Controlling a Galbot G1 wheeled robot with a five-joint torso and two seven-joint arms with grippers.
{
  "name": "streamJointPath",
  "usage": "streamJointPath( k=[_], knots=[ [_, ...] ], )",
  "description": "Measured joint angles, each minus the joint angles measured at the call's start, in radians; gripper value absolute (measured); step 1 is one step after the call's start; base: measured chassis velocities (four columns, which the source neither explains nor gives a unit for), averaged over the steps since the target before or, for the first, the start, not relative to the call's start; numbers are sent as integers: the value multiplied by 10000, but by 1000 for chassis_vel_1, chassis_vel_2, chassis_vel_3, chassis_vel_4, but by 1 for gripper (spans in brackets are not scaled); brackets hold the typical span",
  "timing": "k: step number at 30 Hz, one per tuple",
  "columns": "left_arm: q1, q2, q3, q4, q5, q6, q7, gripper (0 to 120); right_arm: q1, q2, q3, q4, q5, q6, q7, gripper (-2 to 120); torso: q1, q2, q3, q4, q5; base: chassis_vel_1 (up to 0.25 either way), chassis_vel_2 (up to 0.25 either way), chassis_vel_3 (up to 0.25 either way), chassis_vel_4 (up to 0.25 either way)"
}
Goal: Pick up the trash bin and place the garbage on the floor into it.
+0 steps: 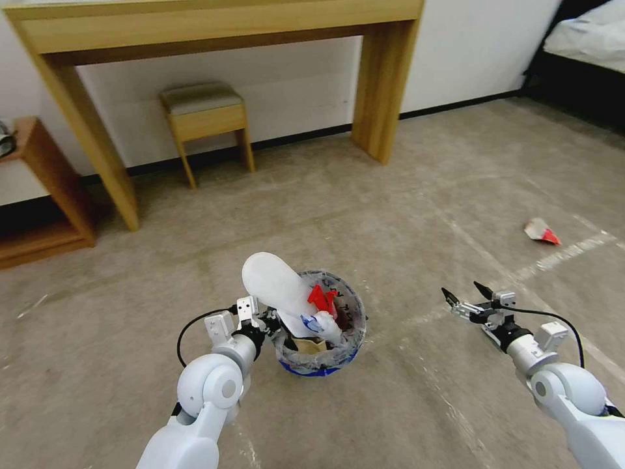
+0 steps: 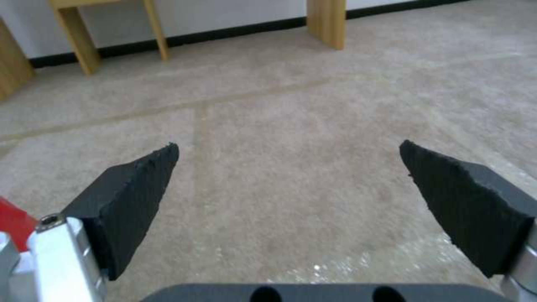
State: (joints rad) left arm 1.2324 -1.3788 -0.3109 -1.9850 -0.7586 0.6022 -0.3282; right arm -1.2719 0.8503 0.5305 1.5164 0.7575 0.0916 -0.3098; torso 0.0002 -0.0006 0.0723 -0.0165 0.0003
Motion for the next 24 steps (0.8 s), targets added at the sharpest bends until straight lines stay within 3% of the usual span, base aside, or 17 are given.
streamJointPath(
  k=[5,24],
  knots=[
    [-26,-122,5,61,-67,-22,-93,1,54,-40,14,-124,-22,26,-7,100,0,0,0,11,0,0,0,0,0],
    [-81,-215,-120,183,-96,-47,-229,1,366,-129,-203,-775,-230,175,-101,100,0,0,0,8,0,0,0,0,0]
  ],
)
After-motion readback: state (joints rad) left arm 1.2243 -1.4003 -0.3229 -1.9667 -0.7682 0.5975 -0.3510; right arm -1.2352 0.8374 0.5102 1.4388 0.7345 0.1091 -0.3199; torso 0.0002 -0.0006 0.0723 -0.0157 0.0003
